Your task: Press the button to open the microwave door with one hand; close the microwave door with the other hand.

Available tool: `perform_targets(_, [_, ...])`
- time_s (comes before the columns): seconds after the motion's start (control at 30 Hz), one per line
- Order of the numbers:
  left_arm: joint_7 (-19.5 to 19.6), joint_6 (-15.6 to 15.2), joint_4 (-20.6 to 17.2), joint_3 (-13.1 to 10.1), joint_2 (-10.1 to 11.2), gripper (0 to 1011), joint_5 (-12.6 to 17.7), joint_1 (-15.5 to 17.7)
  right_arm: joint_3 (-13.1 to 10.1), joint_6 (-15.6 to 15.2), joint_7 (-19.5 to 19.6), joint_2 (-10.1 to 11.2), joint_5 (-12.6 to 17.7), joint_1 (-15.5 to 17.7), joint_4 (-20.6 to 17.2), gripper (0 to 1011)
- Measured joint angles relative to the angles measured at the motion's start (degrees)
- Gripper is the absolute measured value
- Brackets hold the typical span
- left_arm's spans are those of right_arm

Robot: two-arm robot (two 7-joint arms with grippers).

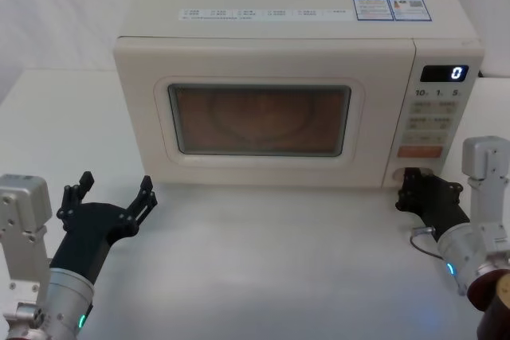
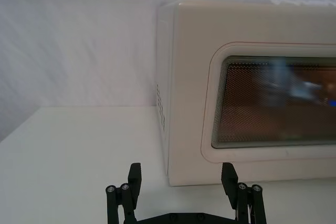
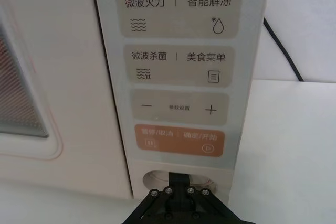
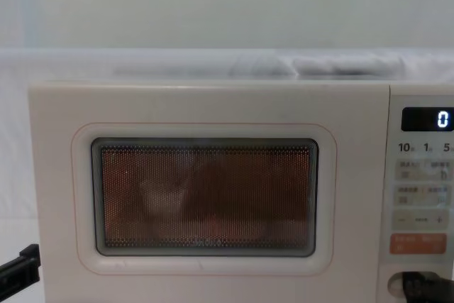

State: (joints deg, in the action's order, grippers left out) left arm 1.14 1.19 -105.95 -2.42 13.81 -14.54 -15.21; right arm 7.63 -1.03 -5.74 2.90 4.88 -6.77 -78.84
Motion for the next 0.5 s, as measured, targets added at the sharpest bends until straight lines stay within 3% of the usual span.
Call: perform_targets(0.5, [0.0,0.0,0.0,0.0,0.0,1001,0.0,0.0,0.3,0.6,0.5,-0.7,-0.8,-1.2,1.8,0])
